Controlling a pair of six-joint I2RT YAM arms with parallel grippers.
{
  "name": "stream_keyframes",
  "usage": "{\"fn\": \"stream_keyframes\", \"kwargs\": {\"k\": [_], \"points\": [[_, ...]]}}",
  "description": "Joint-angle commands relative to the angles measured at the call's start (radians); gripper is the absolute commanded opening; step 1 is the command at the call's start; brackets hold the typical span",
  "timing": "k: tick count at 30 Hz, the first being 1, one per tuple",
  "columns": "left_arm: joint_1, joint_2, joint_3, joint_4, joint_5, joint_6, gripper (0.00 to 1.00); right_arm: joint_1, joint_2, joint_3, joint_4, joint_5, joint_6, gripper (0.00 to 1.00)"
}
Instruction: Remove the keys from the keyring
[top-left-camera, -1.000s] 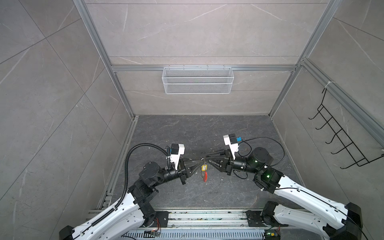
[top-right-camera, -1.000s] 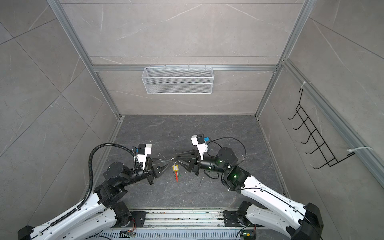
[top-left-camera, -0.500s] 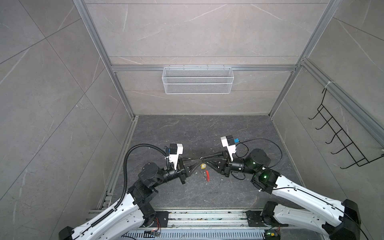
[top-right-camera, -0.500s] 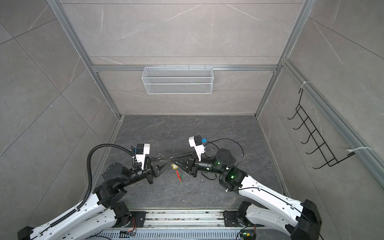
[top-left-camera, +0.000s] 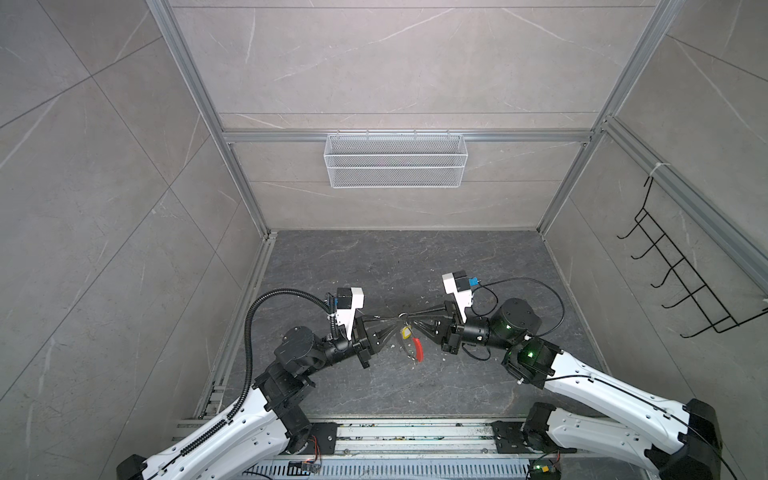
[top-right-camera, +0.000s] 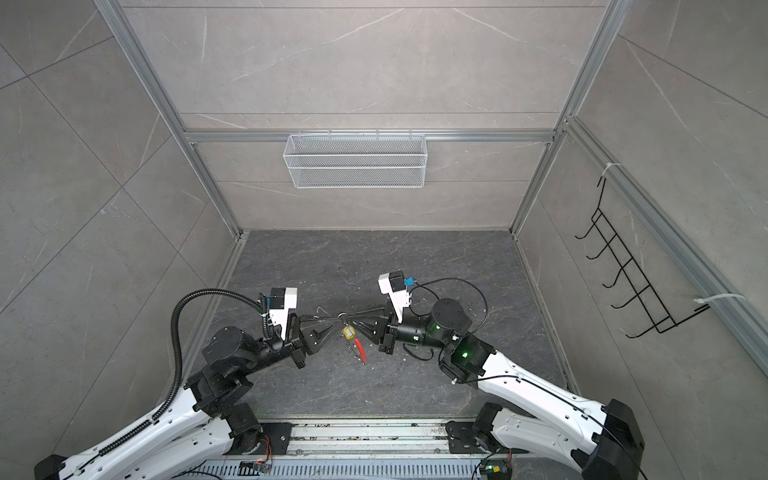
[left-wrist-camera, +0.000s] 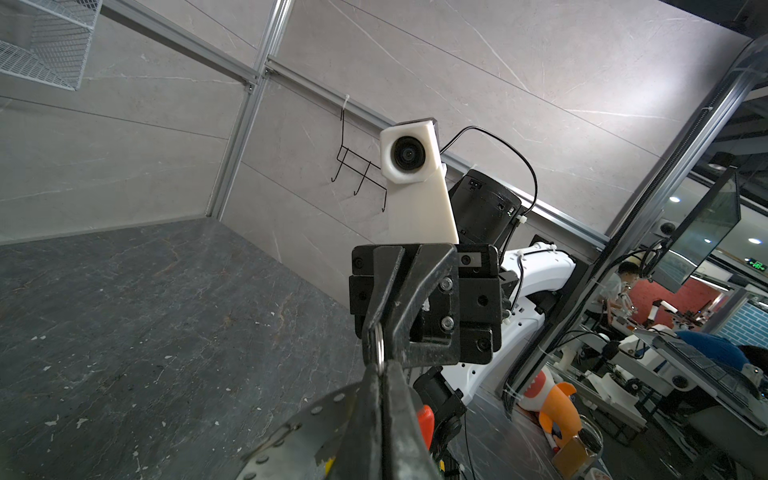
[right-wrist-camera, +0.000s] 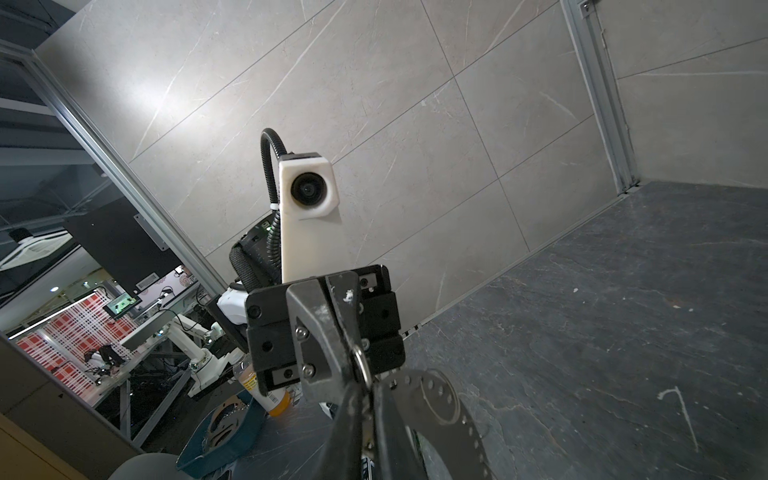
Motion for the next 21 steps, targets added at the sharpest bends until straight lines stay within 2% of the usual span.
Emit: {"fn": "stream_keyframes", "kwargs": {"k": [1, 4, 8, 11, 16, 21], "points": [[-0.004, -0.005, 0.008, 0.064, 0.004, -0.011, 0.00, 0.007, -0.014, 0.013, -0.024, 0.003, -0.022, 0.05], [-0.004, -0.003, 0.011, 0.059, 0.009, -0.016, 0.00, 0.008, -0.021, 0.029, -0.075, 0.010, -0.044, 0.00], [-0.004, -0.015, 0.012, 0.031, 0.011, -0.013, 0.23, 0.007, -0.049, 0.062, -0.199, 0.036, -0.101, 0.00], [-0.004, -0.039, 0.015, -0.015, 0.006, -0.005, 0.32, 0.008, -0.072, 0.106, -0.329, 0.049, -0.165, 0.00], [-0.004, -0.081, 0.037, -0.133, 0.006, 0.026, 0.39, 0.007, -0.067, 0.242, -0.635, 0.066, -0.317, 0.00], [-0.004, -0.053, 0.120, -0.293, 0.056, 0.085, 0.39, 0.007, -0.013, 0.396, -0.920, 0.049, -0.467, 0.00]]}}
